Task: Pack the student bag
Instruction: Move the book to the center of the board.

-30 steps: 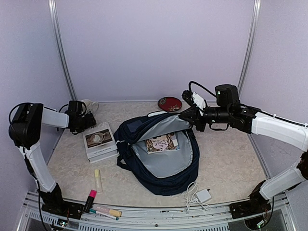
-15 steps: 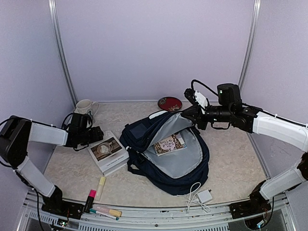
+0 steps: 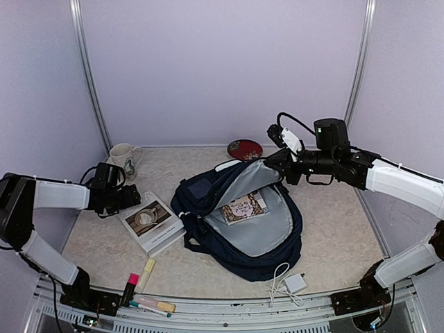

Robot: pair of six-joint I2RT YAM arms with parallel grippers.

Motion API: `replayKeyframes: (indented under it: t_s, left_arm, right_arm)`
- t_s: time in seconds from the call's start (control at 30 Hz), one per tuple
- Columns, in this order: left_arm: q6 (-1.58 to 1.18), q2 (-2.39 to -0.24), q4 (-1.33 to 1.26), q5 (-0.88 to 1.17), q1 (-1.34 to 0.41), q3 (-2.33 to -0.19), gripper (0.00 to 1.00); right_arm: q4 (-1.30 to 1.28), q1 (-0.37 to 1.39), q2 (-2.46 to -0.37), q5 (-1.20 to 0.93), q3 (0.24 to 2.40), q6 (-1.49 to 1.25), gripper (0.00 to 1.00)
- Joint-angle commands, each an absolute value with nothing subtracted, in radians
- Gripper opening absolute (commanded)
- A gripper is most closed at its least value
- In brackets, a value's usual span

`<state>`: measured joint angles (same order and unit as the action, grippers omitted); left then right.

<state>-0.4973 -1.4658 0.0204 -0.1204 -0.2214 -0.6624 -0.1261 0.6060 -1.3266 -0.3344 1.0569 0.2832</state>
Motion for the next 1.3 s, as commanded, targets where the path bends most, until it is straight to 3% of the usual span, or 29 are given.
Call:
replayKeyframes:
  t_s: [0.0, 0.2, 0.5, 1.0, 1.27]
  left_arm:
    - [-0.516, -1.498, 0.003, -0.139, -0.138, -0.663, 0.88]
    - [-0.534, -1.505, -0.025, -0.091, -0.153, -0.619, 0.88]
    - [-0.623, -1.356, -0.071, -0.054, -0.267, -0.445, 0.72]
    - [-0.681, -1.307, -0.055, -0.074, -0.508, -0.436, 0.70]
    - [-0.698, -1.353, -0.078, -0.066, -0.612, -0.445, 0.65]
  right_arm:
    - [-0.142, 0.572, -1.333, -0.269, 1.119, 0.235, 0.00]
    - [-0.141, 0.557, -1.345, -0.268, 1.118, 0.226, 0.00]
    - [-0.139, 0.510, -1.365, -0.252, 1.141, 0.204, 0.00]
    - [-0.127, 0.283, -1.498, -0.219, 1.302, 0.081, 0.00]
    - [-0.098, 0.255, -1.568, -0.200, 1.385, 0.012, 0.00]
